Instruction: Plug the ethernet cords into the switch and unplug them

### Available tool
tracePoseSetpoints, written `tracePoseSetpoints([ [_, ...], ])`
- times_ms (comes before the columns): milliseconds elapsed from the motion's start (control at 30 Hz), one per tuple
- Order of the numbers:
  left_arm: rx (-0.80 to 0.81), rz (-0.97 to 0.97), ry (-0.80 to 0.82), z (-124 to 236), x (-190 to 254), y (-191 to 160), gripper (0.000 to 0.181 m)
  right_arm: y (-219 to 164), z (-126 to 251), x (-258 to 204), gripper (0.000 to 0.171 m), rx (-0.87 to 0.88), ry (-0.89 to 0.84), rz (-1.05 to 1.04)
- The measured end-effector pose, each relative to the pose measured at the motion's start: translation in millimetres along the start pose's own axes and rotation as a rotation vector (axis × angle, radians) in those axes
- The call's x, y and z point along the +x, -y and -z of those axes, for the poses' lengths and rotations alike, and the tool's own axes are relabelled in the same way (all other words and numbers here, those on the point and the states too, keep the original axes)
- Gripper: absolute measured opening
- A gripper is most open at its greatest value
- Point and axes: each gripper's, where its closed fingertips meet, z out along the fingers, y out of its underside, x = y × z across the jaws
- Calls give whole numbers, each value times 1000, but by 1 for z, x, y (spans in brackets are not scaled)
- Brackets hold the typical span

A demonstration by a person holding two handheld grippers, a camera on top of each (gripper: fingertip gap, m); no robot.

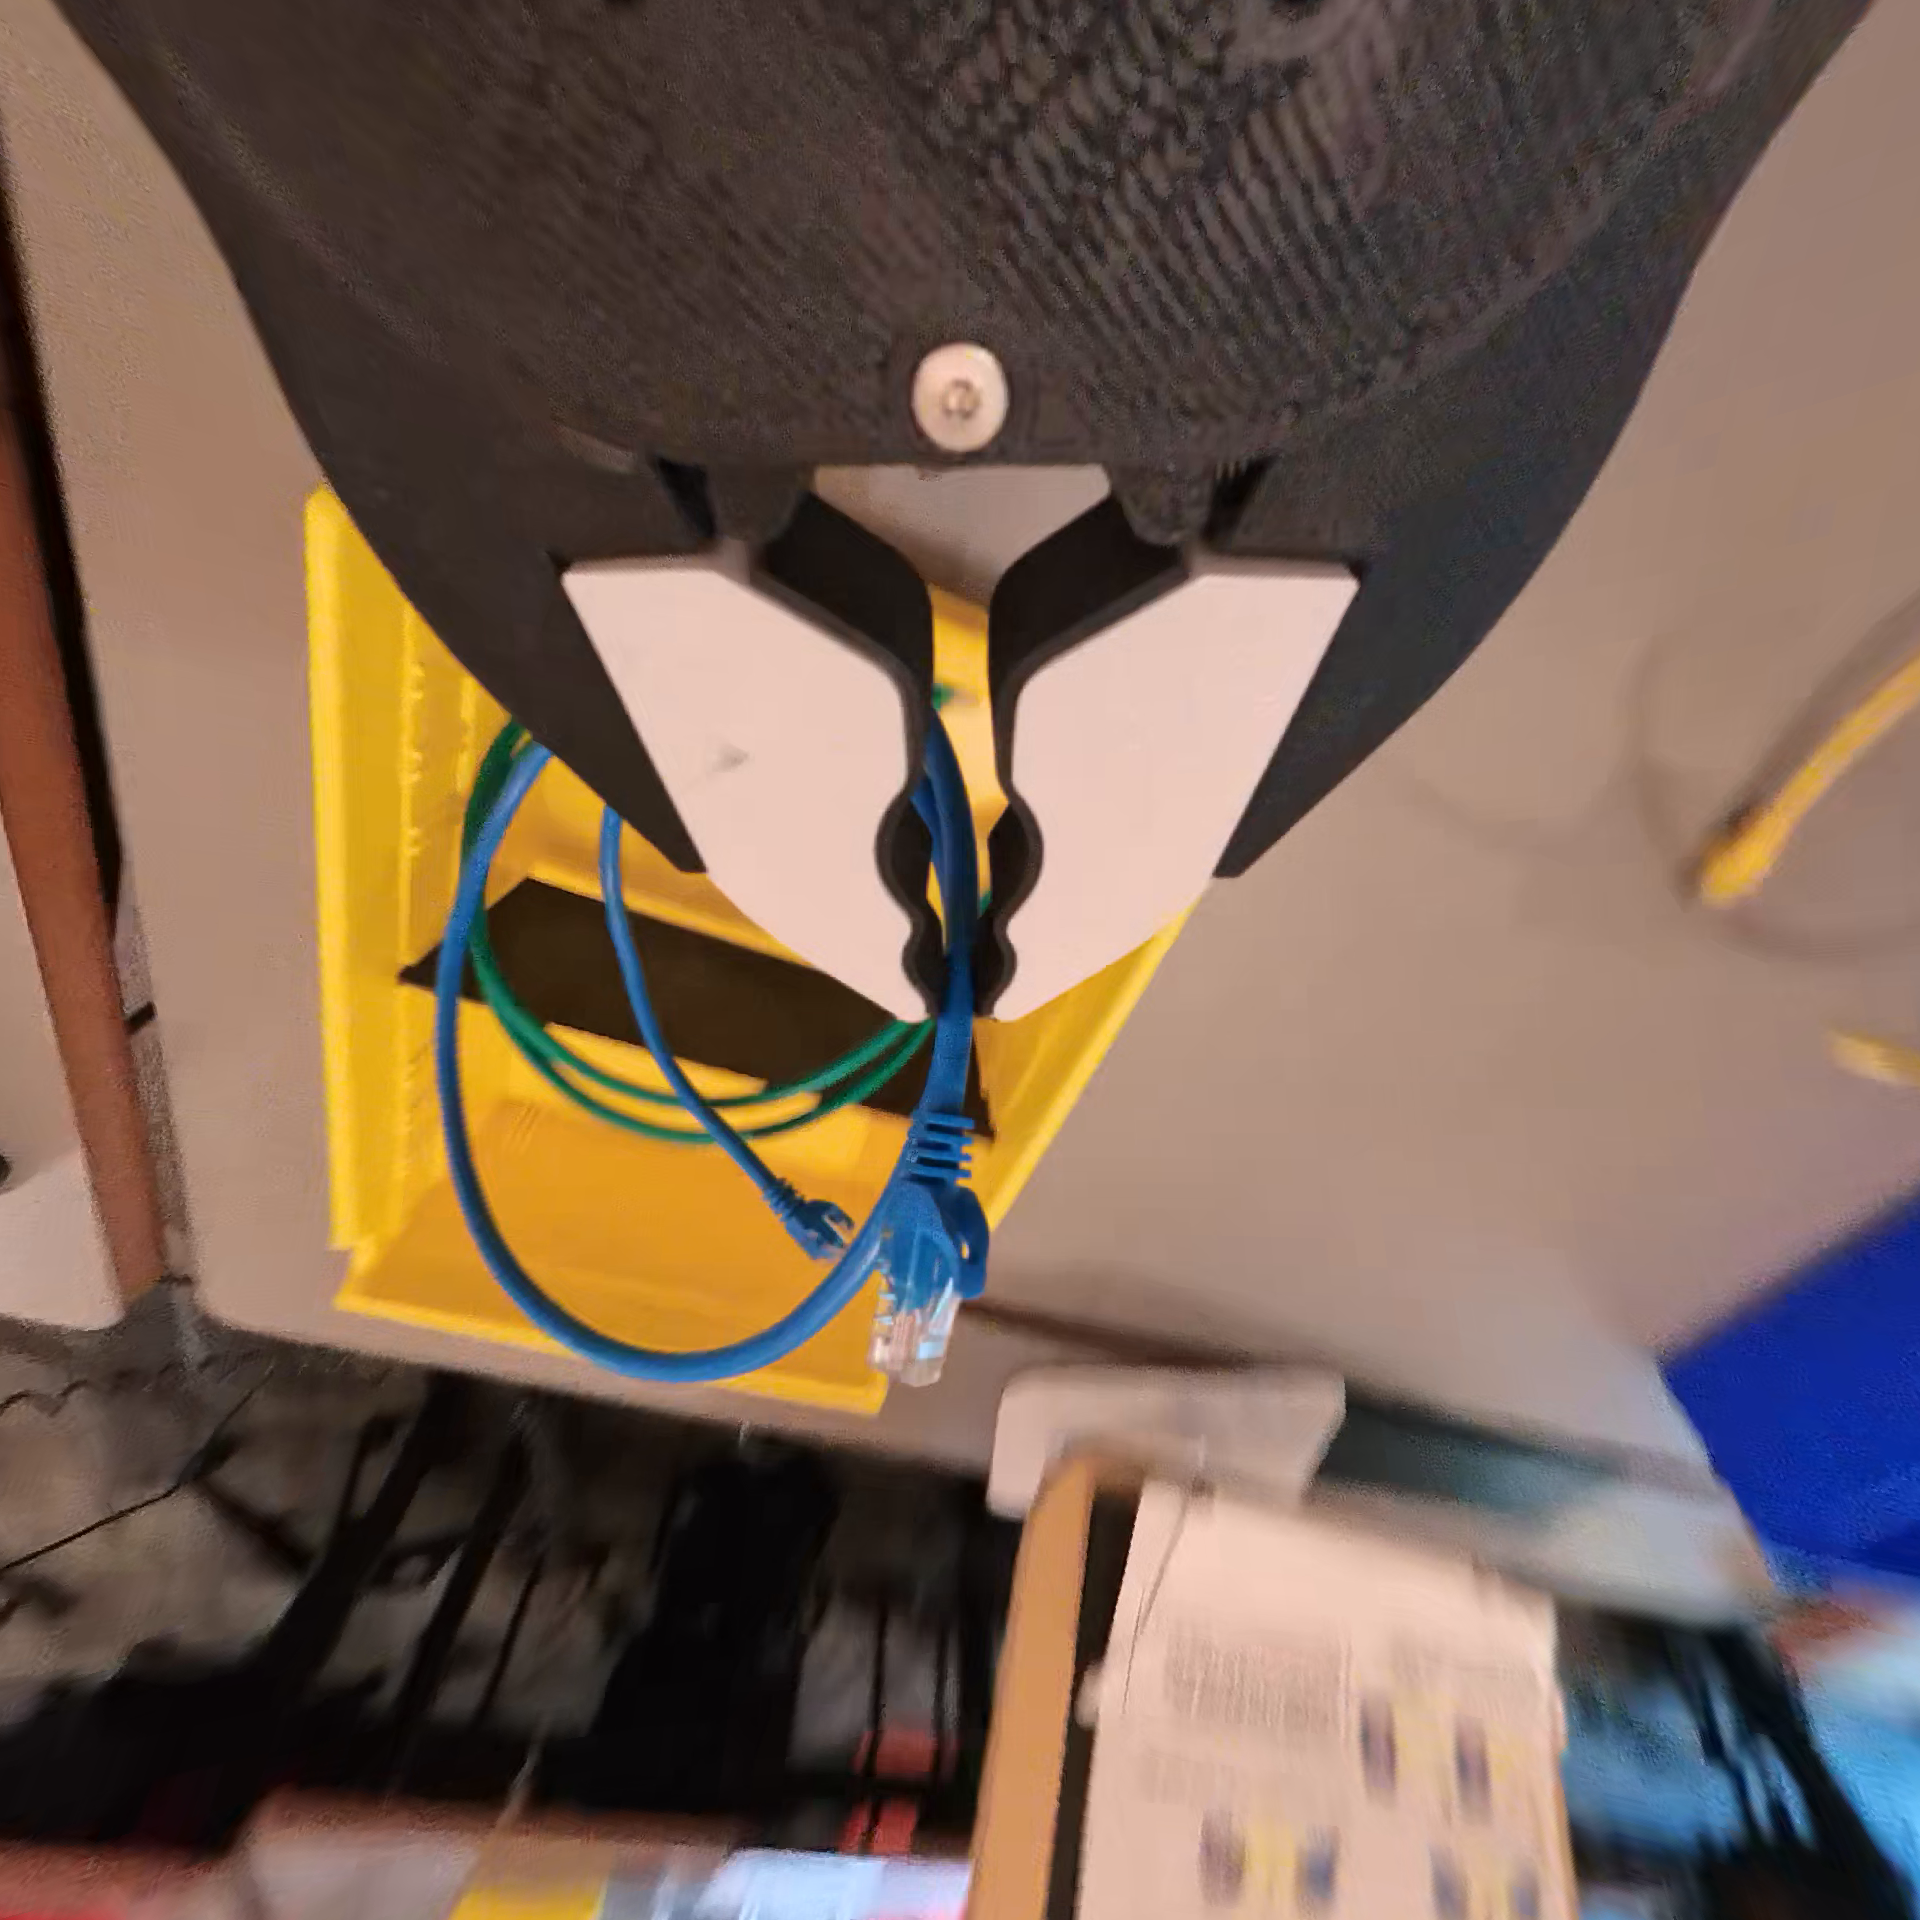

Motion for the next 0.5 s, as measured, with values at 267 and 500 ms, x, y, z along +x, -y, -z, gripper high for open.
tracePoseSetpoints([
  [267,-18,11,3,-3,-3,-8,29,1,-38,11,6,164,0,-314],
  [500,-32,7,2,-3,-4,-9,30,-44,-74,-19,17,-112,47,-241],
])
